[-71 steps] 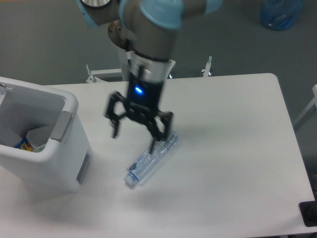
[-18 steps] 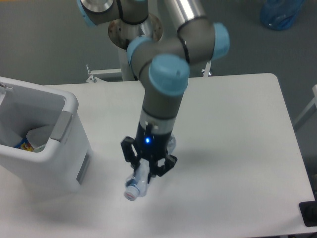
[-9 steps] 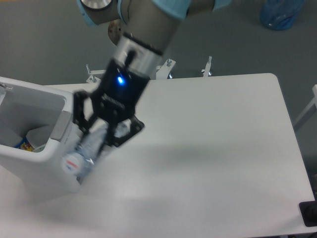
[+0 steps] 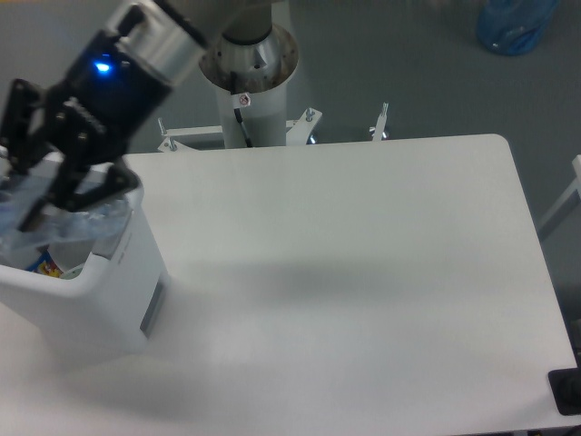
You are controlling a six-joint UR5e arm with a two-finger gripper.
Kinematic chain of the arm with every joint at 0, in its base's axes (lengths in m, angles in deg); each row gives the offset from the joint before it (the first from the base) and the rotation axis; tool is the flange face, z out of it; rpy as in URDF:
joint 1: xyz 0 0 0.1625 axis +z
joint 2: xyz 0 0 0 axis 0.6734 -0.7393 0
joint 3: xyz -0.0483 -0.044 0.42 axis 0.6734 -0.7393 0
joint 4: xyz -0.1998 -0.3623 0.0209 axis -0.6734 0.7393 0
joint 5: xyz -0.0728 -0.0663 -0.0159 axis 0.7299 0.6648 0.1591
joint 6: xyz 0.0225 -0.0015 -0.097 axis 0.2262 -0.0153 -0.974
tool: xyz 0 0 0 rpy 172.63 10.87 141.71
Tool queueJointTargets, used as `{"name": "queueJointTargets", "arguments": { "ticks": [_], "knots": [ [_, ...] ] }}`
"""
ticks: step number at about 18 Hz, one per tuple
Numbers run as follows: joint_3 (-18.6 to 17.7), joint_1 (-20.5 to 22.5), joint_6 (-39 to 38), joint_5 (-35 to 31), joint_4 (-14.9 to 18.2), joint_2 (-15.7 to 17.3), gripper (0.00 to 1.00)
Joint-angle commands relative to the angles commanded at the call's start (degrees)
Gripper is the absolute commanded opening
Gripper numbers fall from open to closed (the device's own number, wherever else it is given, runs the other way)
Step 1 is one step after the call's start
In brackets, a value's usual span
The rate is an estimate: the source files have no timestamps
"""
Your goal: Place the trash in the trash can
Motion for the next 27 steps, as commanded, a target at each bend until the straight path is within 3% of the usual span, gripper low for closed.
{"name": "queueJointTargets", "arguments": {
  "ticks": [2,4,10,14,18,24,27],
  "knots": [
    [-2.1,-0.4,0.5,-0.1,-0.3,1.2,0.71],
    [-3.1,-0.5,0.5,-0.1,-1.9,1.6,1.0],
    [-6.2,-0.9,0.8,-0.6,-2.5,3.1,1.0],
    [-6.2,-0.7,1.1,-1.5,-2.5,2.5,1.0],
    [-7.5,5.0,6.0,-9.6,-2.6,0.6,1.0],
    [-7.6,14.8,8.9,-20.3,-2.9,-5.8,1.0],
    [-8.4,18.6,15.3,-26.9,-3.0,-7.9,1.0]
  ]
}}
